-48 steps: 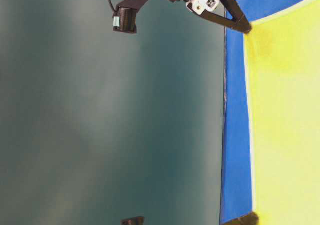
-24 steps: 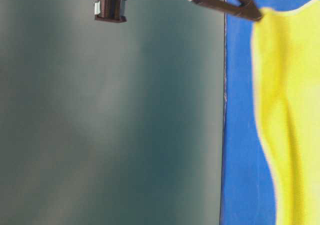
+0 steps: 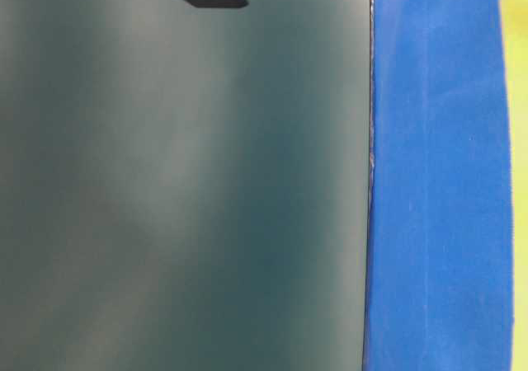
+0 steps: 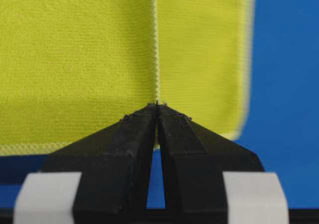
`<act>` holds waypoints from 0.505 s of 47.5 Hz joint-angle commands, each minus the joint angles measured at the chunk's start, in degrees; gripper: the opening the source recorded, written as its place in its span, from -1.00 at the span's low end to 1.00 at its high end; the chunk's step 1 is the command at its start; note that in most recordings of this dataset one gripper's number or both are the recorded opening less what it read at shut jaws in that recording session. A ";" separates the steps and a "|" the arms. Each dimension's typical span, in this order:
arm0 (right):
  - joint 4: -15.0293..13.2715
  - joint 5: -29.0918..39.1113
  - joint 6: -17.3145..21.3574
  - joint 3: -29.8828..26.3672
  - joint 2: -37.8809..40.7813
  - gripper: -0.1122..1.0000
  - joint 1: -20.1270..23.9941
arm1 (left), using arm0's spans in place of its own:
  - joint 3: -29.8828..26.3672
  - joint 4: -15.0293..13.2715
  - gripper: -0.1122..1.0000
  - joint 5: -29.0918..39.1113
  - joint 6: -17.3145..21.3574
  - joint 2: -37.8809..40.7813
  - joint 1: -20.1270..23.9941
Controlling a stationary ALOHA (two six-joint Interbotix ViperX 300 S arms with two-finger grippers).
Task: Fold the yellow towel.
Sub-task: 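Lift the top edge and fold it down onto the bottom edge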
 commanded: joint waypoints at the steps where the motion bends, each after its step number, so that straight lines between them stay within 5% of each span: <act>1: 0.09 -0.44 0.53 -1.93 0.70 -0.73 1.93 | -2.46 0.00 -0.77 0.97 -1.32 0.62 -2.72; 24: 0.18 -0.35 0.70 -4.31 3.08 -0.73 5.36 | -4.75 0.00 -0.77 4.92 -2.20 2.20 -5.98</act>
